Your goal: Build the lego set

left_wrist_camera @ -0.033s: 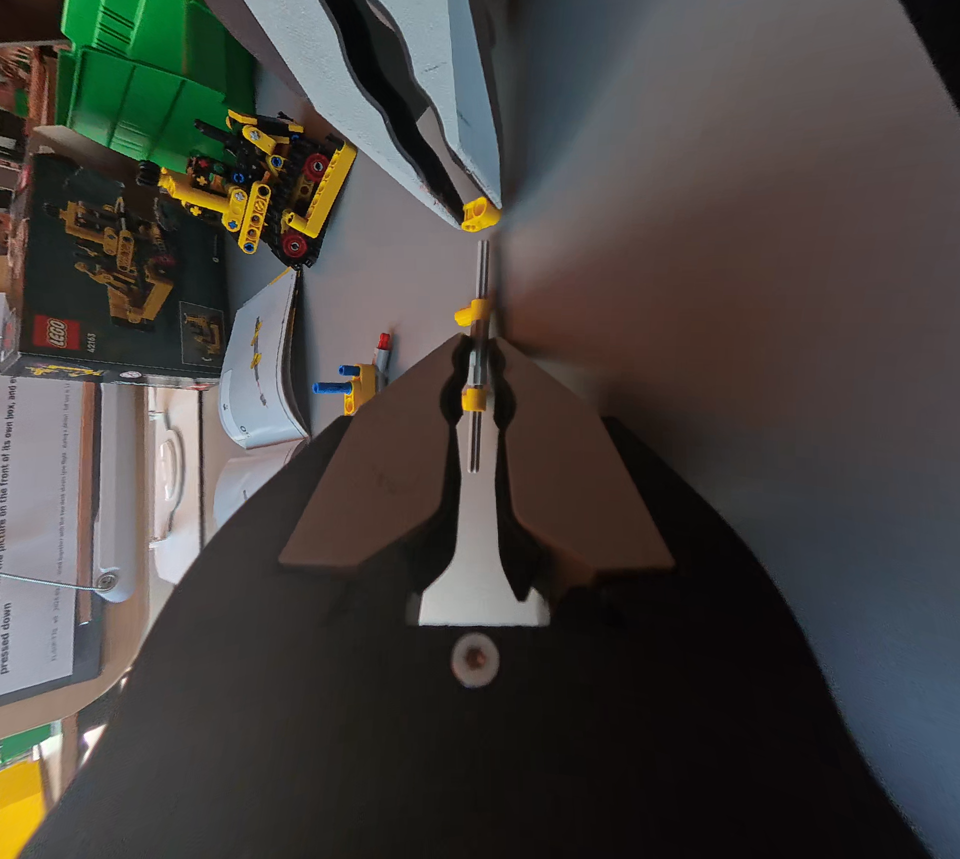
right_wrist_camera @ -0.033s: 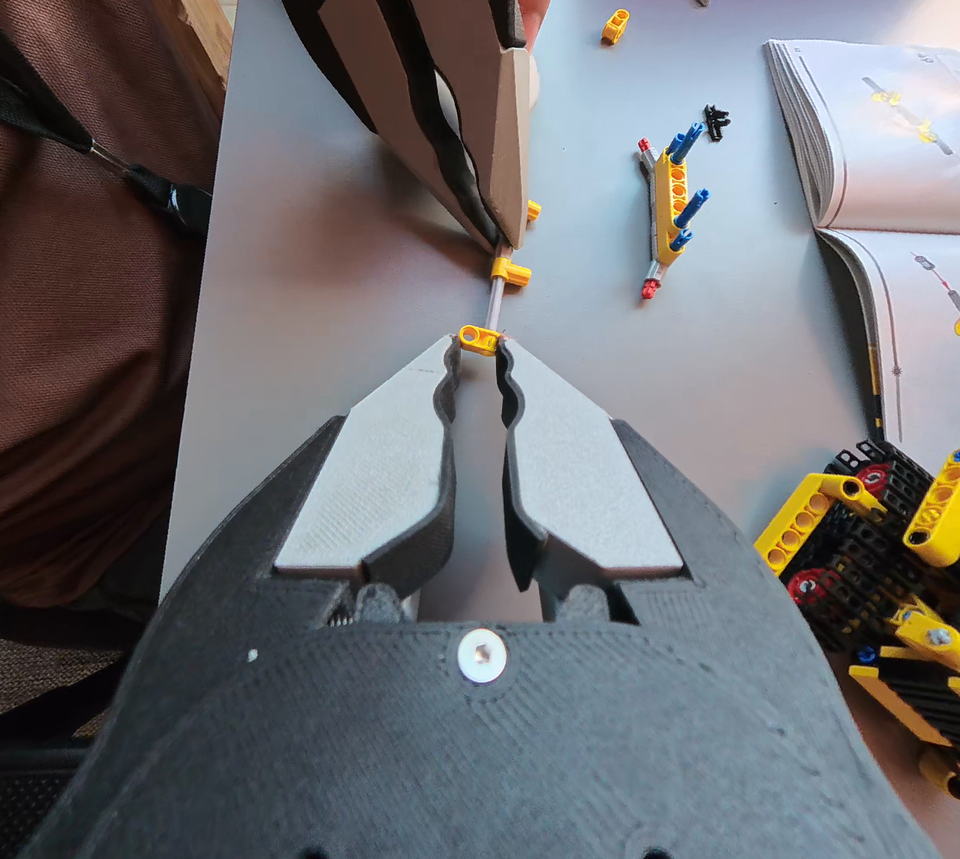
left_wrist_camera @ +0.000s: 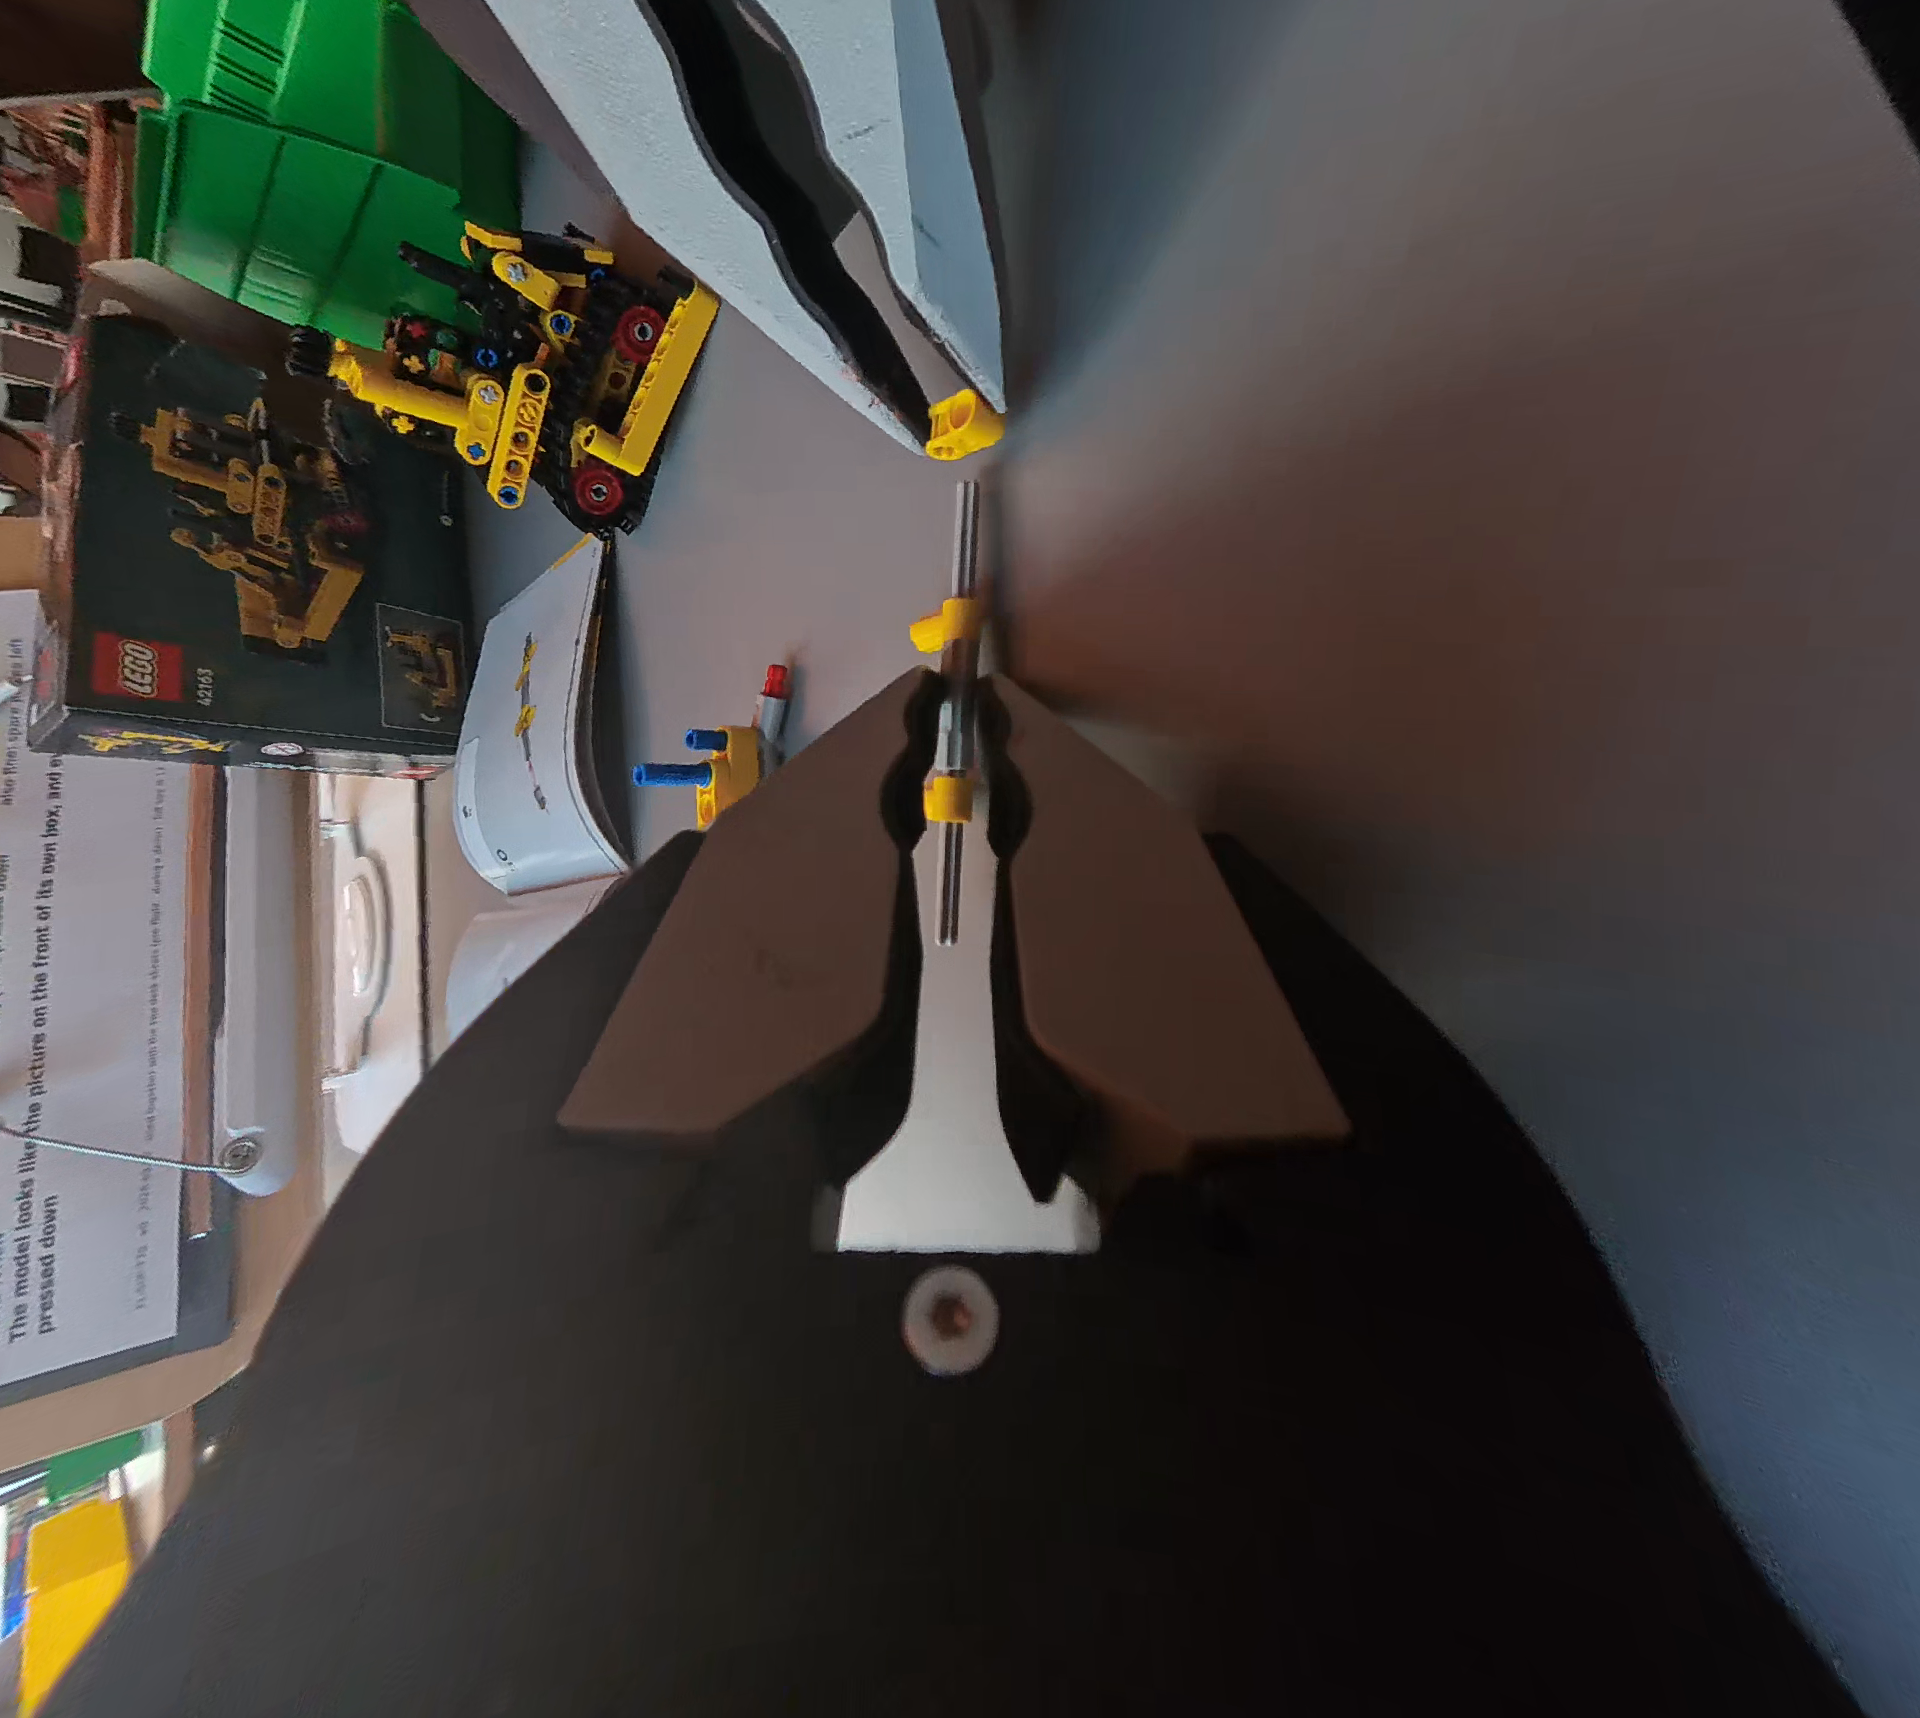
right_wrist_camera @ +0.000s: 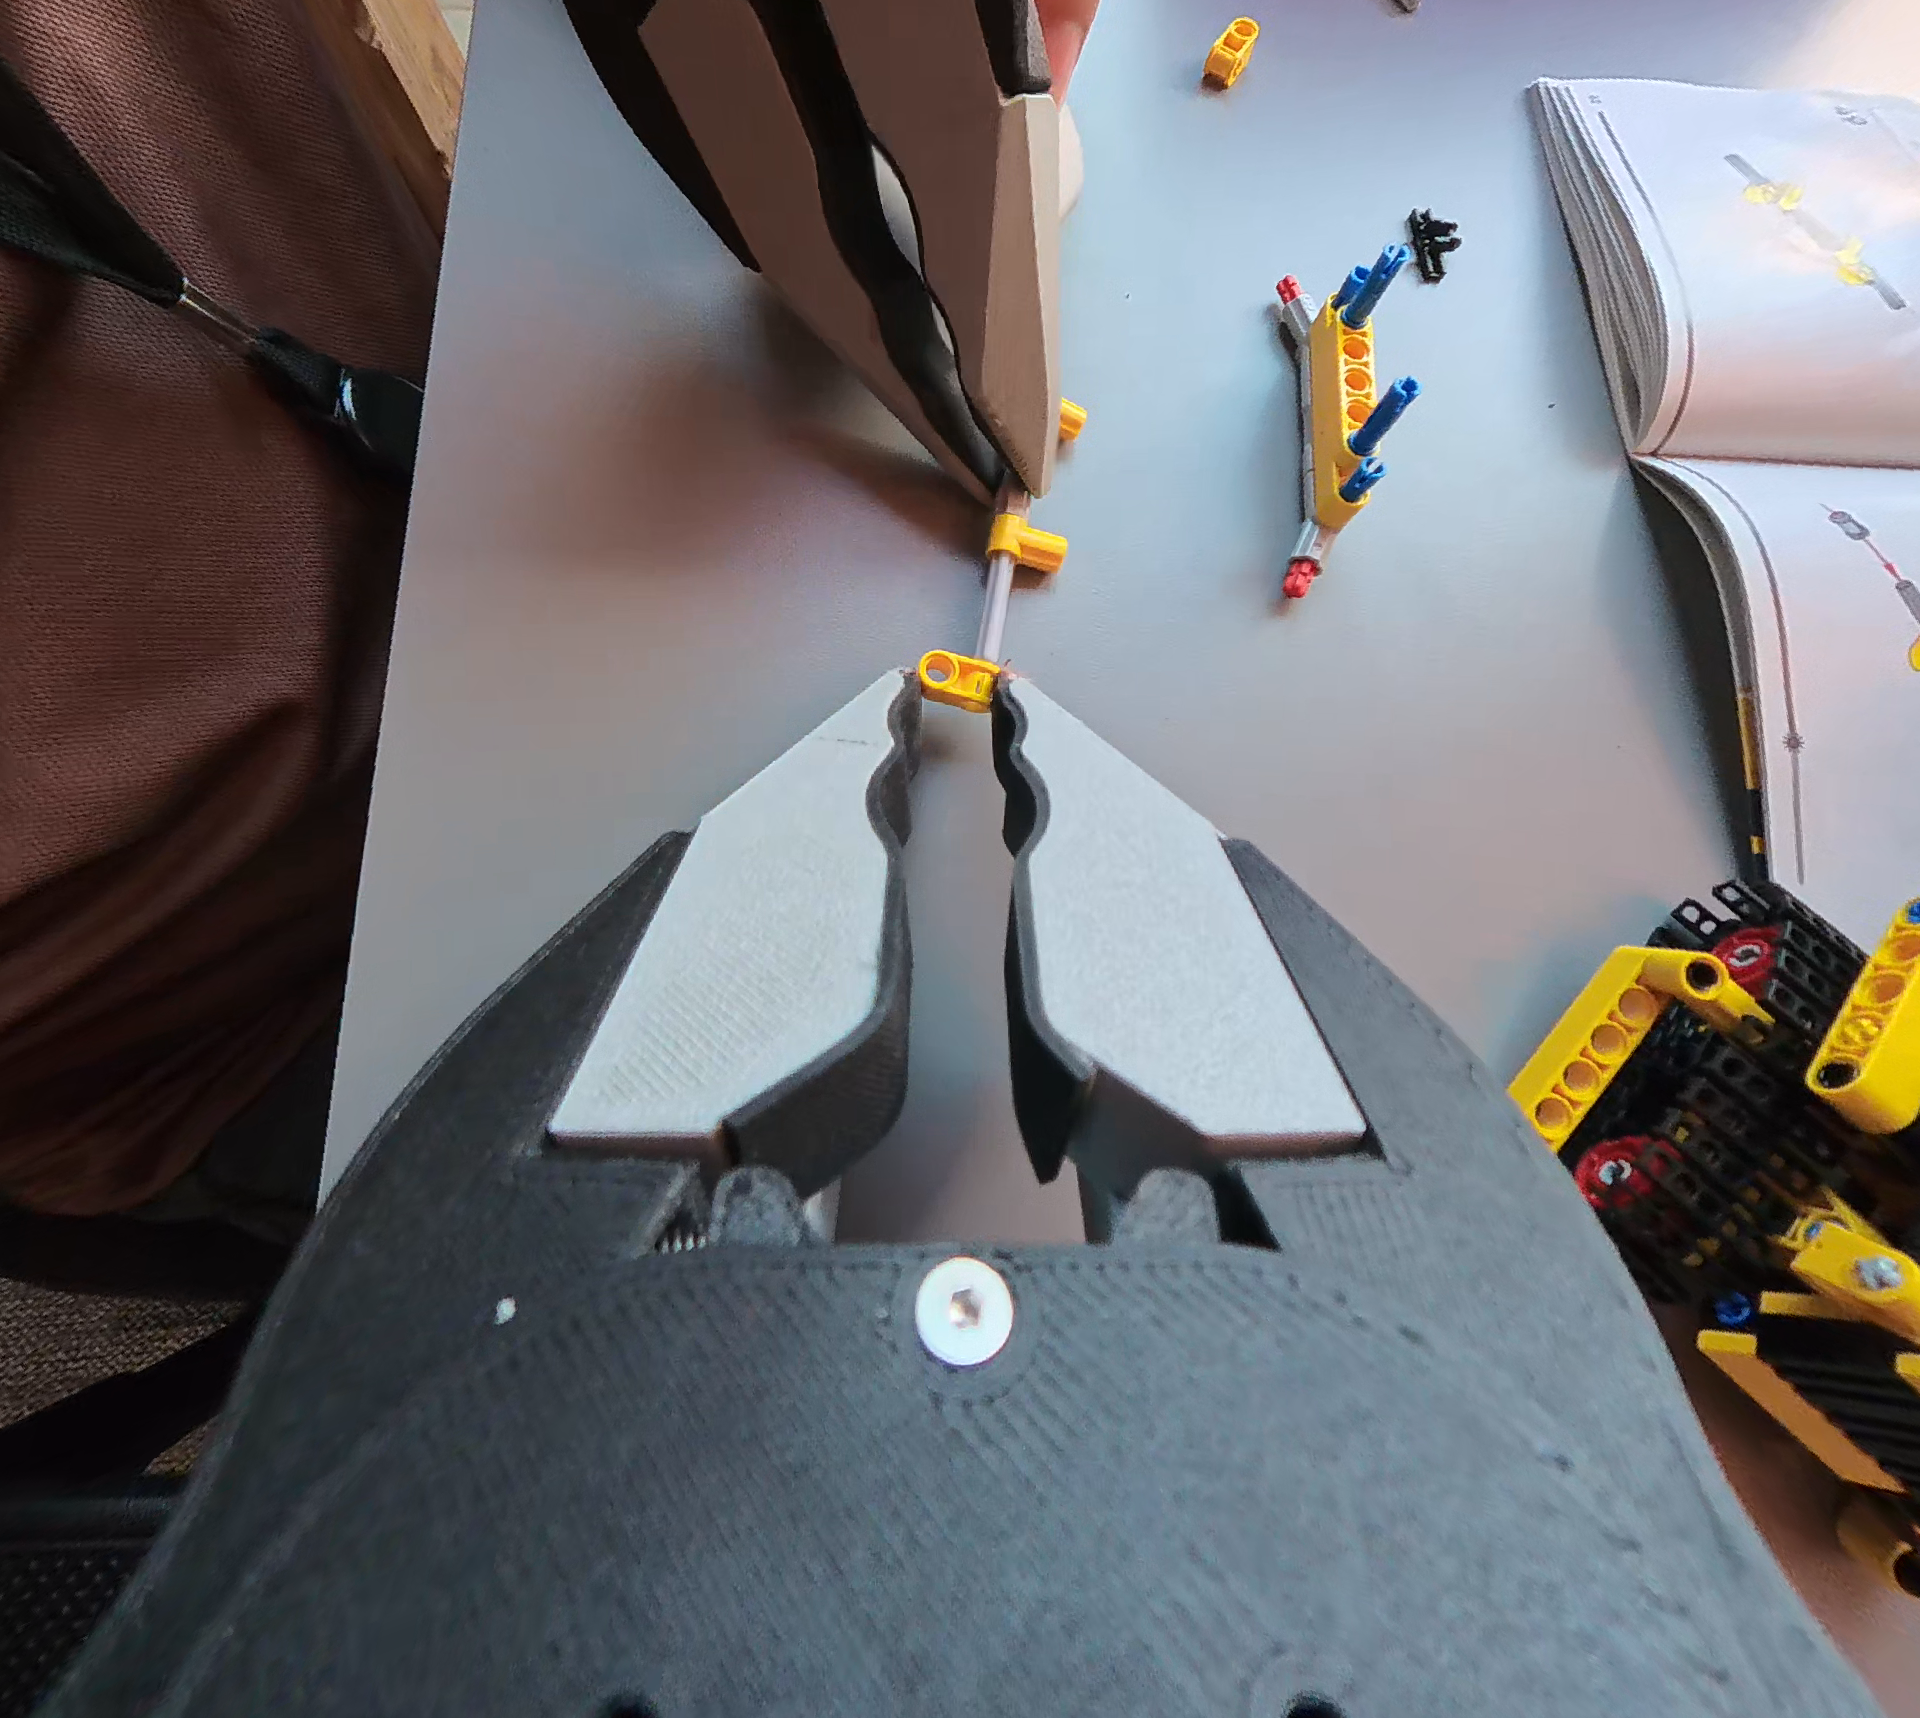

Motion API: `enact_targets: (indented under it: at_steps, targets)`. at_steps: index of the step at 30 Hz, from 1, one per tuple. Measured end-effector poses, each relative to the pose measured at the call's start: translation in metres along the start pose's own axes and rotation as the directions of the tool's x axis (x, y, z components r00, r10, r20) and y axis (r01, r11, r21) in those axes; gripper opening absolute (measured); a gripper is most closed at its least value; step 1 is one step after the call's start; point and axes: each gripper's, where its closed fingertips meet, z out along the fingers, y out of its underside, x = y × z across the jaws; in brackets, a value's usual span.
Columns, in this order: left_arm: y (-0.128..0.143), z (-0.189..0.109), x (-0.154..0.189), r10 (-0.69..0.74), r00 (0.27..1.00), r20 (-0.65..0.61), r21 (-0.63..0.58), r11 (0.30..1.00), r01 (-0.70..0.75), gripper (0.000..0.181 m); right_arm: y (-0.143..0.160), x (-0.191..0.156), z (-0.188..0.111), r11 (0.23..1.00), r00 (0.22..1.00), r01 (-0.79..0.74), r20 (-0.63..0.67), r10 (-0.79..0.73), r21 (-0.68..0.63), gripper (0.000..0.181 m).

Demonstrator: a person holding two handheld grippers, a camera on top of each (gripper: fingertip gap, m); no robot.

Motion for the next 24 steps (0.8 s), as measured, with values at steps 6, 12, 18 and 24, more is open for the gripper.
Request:
enact_targets:
  at_steps: [6,12,18,24]
  targets:
    - [-0.0002,0.0008,-0.0009,0.038,0.999,0.036,-0.004,0.999,-0.038,0.004,0.0024,0.0003,0.0019,1.0,1.0,-0.008,0.004,0.008,-0.019,0.01]
    - [-0.0007,0.0005,-0.0002,0.016,1.0,0.025,0.008,1.0,-0.016,0.003,0.0056,0.0022,0.0053,0.998,0.999,-0.037,0.018,0.038,-0.046,0.01]
    - [-0.0013,0.0006,-0.0001,0.027,0.999,0.04,0.014,1.0,-0.028,0.003,0.0049,0.0024,0.0064,0.998,0.999,-0.036,0.033,0.037,-0.046,0.01]
    - [-0.0011,0.0008,-0.0003,0.019,0.999,0.037,0.0,1.0,-0.019,0.003,0.0047,0.0002,0.0065,0.999,0.998,-0.028,0.048,0.03,-0.045,0.01]
